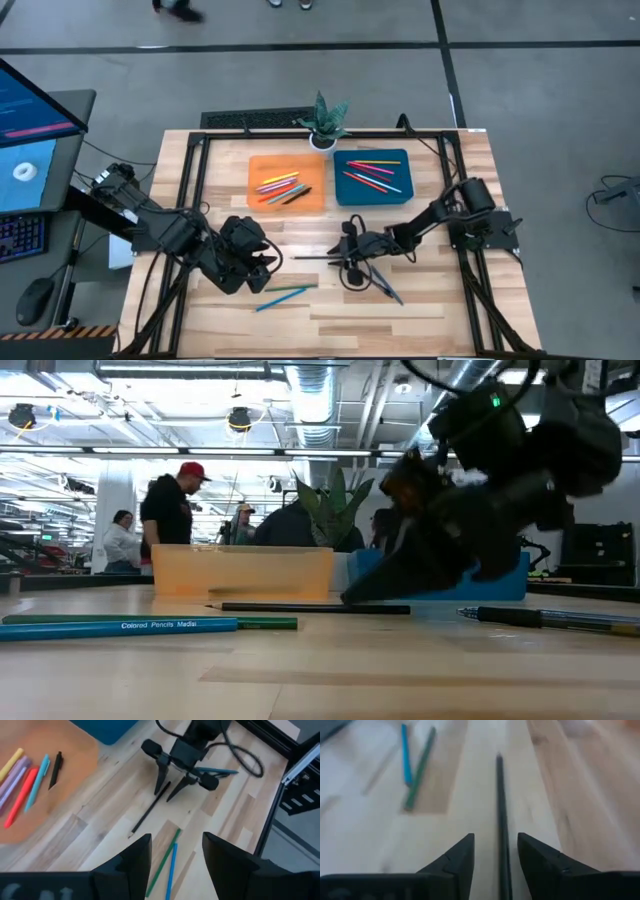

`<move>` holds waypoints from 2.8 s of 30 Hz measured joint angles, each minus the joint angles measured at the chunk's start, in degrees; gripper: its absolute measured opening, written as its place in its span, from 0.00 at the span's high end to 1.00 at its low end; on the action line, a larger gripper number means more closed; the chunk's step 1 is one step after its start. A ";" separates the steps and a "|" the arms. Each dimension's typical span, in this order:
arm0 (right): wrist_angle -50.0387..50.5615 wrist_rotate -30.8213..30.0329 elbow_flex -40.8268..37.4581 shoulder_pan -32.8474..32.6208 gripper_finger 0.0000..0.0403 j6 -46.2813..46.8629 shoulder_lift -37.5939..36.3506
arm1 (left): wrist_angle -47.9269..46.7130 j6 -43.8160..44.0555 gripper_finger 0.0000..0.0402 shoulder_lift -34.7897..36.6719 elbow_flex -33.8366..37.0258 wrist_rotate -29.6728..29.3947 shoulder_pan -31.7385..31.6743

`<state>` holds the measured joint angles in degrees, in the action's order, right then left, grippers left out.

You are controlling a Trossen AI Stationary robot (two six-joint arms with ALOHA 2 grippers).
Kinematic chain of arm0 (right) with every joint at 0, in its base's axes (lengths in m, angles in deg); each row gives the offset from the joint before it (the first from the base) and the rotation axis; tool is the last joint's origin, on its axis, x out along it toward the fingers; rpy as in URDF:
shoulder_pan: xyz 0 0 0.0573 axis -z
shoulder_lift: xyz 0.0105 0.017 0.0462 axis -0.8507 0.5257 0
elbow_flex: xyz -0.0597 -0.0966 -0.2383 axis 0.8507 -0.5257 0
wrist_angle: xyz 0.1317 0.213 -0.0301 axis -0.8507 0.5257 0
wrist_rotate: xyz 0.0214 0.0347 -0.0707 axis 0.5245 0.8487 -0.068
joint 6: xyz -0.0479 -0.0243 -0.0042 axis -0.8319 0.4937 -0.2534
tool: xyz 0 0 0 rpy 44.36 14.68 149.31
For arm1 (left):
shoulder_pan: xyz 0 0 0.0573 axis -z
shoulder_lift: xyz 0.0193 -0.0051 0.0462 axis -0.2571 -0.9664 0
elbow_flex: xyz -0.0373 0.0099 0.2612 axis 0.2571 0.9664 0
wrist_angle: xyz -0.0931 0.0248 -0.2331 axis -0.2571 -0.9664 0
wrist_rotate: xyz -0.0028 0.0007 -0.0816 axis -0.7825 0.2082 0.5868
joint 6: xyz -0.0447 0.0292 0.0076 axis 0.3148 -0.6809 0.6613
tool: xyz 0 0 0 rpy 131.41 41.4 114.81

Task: Sort pens & pencils
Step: Put the black pencil into the blue bin

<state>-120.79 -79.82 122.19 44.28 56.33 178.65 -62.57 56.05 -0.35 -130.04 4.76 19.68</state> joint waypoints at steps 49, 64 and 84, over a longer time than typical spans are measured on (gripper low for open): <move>-1.49 -5.18 -14.13 5.37 0.96 15.27 -36.96 | 0.23 -3.39 0.58 -0.02 0.00 -5.11 -2.77; 11.62 -25.89 -6.61 -9.95 0.72 14.06 -20.70 | 0.24 -2.82 0.58 -0.02 0.00 -5.92 -2.77; 3.57 -34.13 4.64 -11.20 0.52 23.66 5.73 | 0.02 -2.73 0.58 -0.02 0.00 -5.81 -2.77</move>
<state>-117.22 -113.95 126.83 33.07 79.99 184.39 -62.55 53.32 -0.37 -130.04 -1.05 16.91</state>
